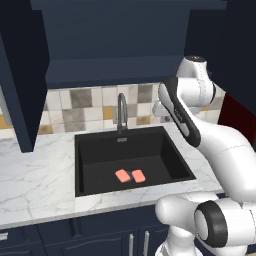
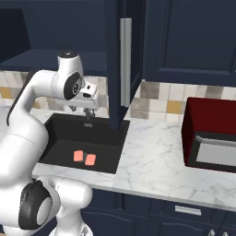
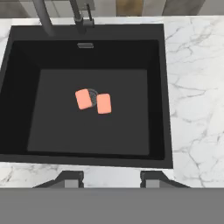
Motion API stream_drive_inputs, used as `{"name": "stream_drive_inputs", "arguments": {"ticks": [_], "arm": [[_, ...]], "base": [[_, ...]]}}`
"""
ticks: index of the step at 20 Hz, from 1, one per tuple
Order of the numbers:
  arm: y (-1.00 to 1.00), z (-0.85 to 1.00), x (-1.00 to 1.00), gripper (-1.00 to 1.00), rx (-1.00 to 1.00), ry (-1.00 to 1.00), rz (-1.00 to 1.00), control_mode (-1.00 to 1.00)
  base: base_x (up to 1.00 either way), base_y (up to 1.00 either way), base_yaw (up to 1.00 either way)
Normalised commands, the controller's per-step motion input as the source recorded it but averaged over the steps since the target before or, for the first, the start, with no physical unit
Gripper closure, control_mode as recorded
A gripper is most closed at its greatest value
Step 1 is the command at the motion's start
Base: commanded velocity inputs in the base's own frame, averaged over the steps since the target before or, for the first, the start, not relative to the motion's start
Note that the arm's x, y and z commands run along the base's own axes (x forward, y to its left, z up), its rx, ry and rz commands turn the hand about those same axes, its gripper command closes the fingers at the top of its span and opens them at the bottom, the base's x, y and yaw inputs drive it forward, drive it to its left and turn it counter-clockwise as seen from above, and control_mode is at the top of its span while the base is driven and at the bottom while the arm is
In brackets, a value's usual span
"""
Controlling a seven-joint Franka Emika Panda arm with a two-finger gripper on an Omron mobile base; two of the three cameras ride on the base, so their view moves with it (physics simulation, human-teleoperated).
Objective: Pick up the bar soap and bar soap from the sink, and place them back in the cabinet, and close the cabinet doors.
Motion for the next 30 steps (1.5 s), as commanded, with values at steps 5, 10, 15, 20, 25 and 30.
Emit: {"name": "stream_drive_inputs", "arguments": {"ticks": [5,10,15,20,25,30], "arm": [[0.0,-0.16,0.01,-1.0,0.0,0.0,0.0,-1.0],[0.0,-0.5,0.22,-1.0,0.0,0.0,0.0,-1.0],[0.0,-0.54,0.28,-1.0,0.0,0.0,0.0,-1.0],[0.0,-0.56,0.39,-1.0,0.01,0.0,0.0,-1.0],[0.02,-0.51,0.37,-1.0,0.0,0.0,0.01,-1.0],[0.05,-0.51,0.27,-1.0,0.0,0.0,0.03,-1.0]], "base": [[0.0,0.0,0.0],[0.0,0.0,0.0],[0.0,0.0,0.0],[0.0,0.0,0.0],[0.0,0.0,0.0],[0.0,0.0,0.0]]}}
